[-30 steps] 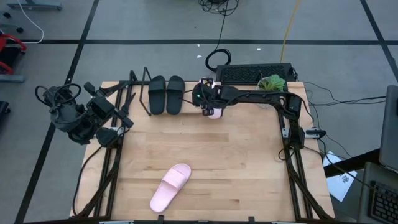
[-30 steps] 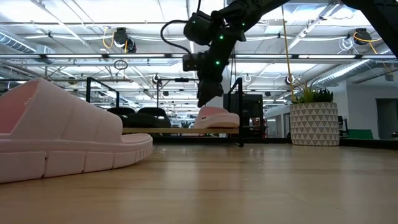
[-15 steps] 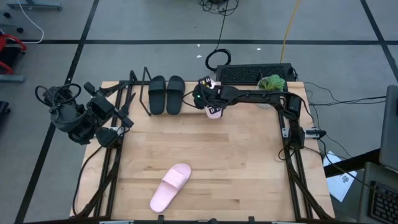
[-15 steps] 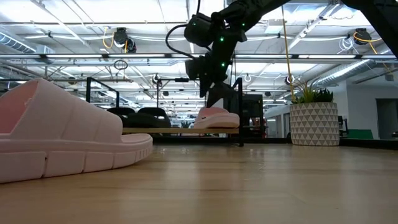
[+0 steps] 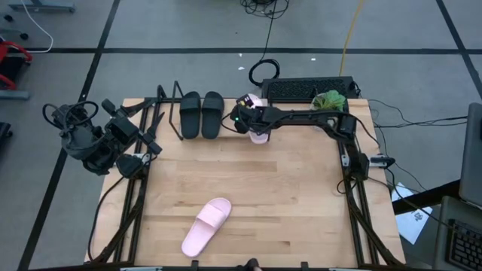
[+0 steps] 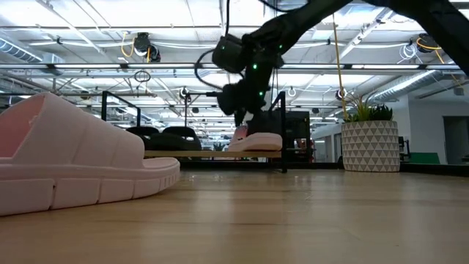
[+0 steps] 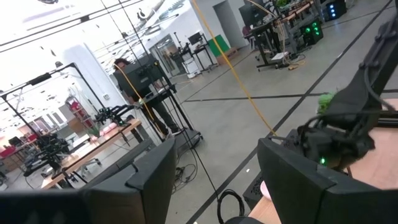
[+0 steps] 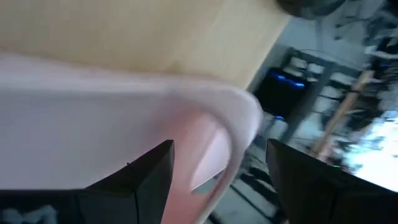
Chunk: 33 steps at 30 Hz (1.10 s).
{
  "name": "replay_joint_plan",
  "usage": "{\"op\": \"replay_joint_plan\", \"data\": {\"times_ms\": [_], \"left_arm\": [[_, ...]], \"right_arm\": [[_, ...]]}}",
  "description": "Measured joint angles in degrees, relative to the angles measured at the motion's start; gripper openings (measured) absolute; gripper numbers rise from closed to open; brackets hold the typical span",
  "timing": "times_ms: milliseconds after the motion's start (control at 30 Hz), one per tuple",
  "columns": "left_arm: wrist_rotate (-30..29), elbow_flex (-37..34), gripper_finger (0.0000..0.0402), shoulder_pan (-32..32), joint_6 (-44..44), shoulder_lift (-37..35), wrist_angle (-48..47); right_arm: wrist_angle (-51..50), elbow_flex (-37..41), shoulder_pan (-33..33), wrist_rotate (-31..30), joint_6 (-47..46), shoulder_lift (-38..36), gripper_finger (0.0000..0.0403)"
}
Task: Pick and place slides into the shelf
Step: Adjust the pink slipper on the shelf
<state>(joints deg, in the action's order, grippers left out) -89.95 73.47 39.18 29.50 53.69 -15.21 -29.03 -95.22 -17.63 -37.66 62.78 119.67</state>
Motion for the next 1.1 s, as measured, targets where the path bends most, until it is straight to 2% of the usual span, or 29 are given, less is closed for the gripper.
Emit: {"op": "replay_joint_plan", "data": {"times_ms": [133, 267, 900, 1100], "left_arm": [[0.0, 0.0, 0.0228, 0.0, 0.1, 0.3, 0.0], [0.0, 0.0, 0.0228, 0.0, 0.2, 0.6, 0.0], [0.0, 0.0, 0.0228, 0.0, 0.3, 0.7, 0.0], [0.0, 0.0, 0.0228, 0.0, 0.3, 0.7, 0.0]], "right_arm": [[2.6, 0.0, 0.0, -2.8, 2.8, 2.0, 0.0238], [3.7, 0.0, 0.4, -3.1, 2.2, 2.5, 0.0212], [6.1, -0.1, 0.9, -3.9, 3.2, 2.4, 0.0013], [7.0, 0.0, 1.0, -5.8, 4.7, 2.4, 0.0012]]}}
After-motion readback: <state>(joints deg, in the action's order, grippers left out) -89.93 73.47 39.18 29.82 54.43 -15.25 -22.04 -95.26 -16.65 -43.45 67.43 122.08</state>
